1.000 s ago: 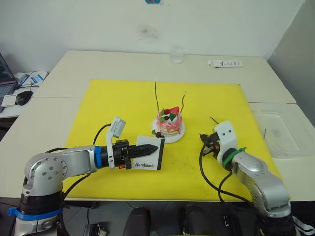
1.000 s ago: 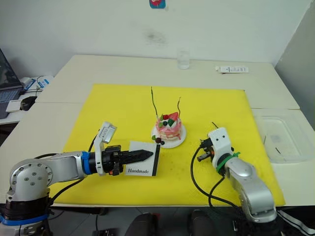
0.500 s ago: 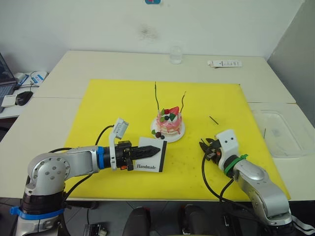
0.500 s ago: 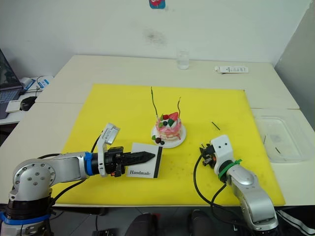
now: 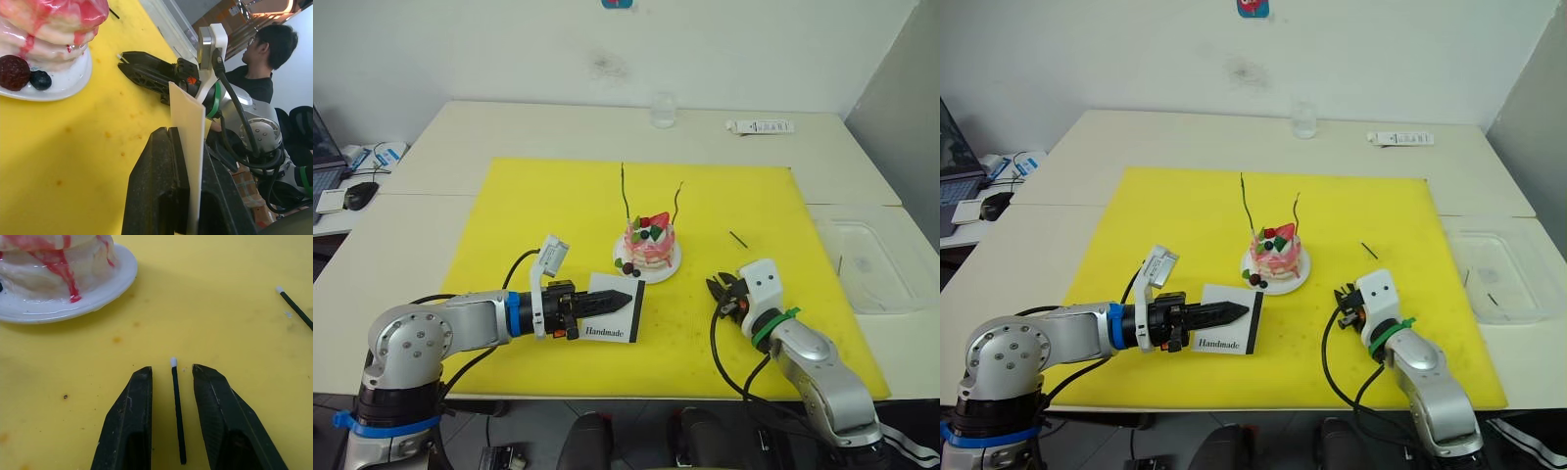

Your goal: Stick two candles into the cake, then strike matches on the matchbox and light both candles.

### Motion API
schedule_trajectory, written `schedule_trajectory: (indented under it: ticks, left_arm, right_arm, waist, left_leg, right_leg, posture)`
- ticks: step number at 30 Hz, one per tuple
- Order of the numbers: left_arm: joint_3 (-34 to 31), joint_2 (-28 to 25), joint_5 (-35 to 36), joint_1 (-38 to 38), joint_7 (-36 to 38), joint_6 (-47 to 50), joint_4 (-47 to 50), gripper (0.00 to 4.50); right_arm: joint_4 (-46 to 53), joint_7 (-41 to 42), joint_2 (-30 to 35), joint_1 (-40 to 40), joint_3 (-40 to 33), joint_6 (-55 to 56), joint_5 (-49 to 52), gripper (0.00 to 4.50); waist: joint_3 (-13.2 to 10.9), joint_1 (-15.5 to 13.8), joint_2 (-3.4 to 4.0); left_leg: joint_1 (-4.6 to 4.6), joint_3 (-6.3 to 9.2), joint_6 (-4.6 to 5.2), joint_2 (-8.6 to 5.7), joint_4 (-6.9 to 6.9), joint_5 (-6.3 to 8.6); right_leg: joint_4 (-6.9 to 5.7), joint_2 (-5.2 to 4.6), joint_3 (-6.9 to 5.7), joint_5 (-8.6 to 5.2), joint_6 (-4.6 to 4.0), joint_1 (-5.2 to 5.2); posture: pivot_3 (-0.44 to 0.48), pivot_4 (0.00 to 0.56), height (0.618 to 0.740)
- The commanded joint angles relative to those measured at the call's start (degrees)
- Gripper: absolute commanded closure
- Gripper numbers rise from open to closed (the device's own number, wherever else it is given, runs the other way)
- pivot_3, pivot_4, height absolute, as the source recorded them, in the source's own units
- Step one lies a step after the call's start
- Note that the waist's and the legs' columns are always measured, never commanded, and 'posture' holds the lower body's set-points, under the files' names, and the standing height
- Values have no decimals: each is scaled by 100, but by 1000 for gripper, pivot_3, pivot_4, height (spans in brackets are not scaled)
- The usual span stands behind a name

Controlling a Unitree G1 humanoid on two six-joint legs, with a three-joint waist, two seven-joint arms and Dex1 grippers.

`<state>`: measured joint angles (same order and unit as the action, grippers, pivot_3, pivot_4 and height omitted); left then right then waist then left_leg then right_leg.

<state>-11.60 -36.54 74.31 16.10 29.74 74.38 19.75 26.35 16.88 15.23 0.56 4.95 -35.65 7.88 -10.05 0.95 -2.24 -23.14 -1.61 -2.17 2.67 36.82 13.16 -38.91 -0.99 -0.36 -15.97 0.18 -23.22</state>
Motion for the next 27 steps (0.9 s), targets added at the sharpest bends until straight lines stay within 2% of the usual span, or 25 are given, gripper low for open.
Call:
schedule_trajectory:
  ticks: [1,7,9,12,22,27]
  left_arm:
    - [-37,3,187,59,12,-98,89,4500]
    - [-37,13,191,59,0,-109,82,4500]
    - [-34,11,193,55,-2,-106,85,4500]
    - [-34,10,194,57,-4,-107,83,4500]
    - [4,72,152,113,-57,-144,55,4500]
    - [234,494,2,394,-309,-336,83,4500]
  right_arm:
    - [147,-112,-101,-118,-117,-122,99,3182]
    - [218,-245,-306,-190,-264,-304,181,3182]
    - [232,-281,-347,-205,-286,-353,216,3559]
    - [260,-292,-351,-213,-289,-388,256,4487]
    - [513,-7,-88,-36,-217,-404,389,4487]
    - [1102,824,731,628,-95,-631,697,4487]
  waist:
    - [0,0,0]
    - [0,-1,0]
    - [0,-2,0]
    - [0,-1,0]
    - [0,-1,0]
    - [-3,-11,3]
  left_leg:
    - [0,-1,0,-1,0,0]
    - [0,0,0,0,0,0]
    - [0,0,0,-1,0,0]
    - [0,0,0,-1,0,0]
    - [0,0,0,-2,0,0]
    - [-1,-3,0,-6,4,0]
  right_leg:
    - [0,0,0,0,0,0]
    - [0,-1,0,0,0,0]
    - [0,-2,0,0,0,1]
    - [0,-2,0,0,0,1]
    - [1,-2,0,0,0,1]
    - [0,-2,0,1,1,1]
  posture:
    - [0,150,740]
    - [0,150,740]
    - [0,150,740]
    - [0,150,740]
    - [0,150,740]
    - [0,150,740]
